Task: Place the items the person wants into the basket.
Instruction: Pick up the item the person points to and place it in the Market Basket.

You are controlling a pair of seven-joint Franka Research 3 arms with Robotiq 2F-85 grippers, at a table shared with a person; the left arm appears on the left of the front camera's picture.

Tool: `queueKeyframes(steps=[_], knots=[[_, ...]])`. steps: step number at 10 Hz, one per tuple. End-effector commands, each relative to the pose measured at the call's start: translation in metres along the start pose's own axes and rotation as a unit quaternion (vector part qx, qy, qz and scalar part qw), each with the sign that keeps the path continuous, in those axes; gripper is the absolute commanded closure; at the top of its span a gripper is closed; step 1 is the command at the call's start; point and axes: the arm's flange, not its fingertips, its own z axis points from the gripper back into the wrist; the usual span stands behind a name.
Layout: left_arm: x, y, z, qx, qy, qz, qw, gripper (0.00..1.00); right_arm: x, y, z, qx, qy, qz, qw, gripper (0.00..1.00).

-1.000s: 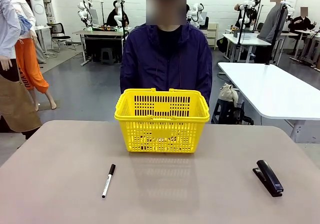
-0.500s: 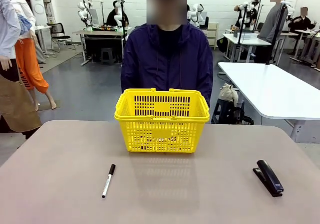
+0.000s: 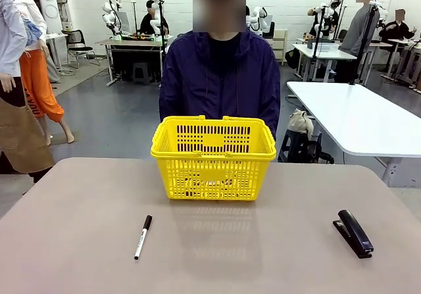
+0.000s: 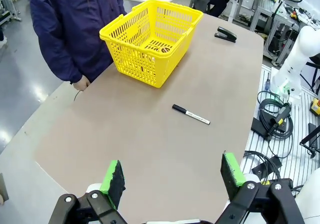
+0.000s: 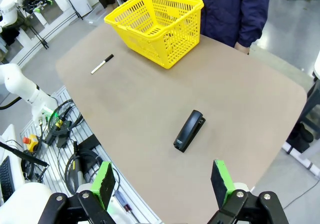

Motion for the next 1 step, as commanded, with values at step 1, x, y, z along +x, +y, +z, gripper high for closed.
queueKeyframes(steps=[1], knots=[[0.0001, 0.0016, 0.0013, -0.003, -0.008, -0.012, 1.000, 0.00, 0.0021, -0.0014, -0.0003, 0.009, -0.019, 0.006, 1.000, 0.00]])
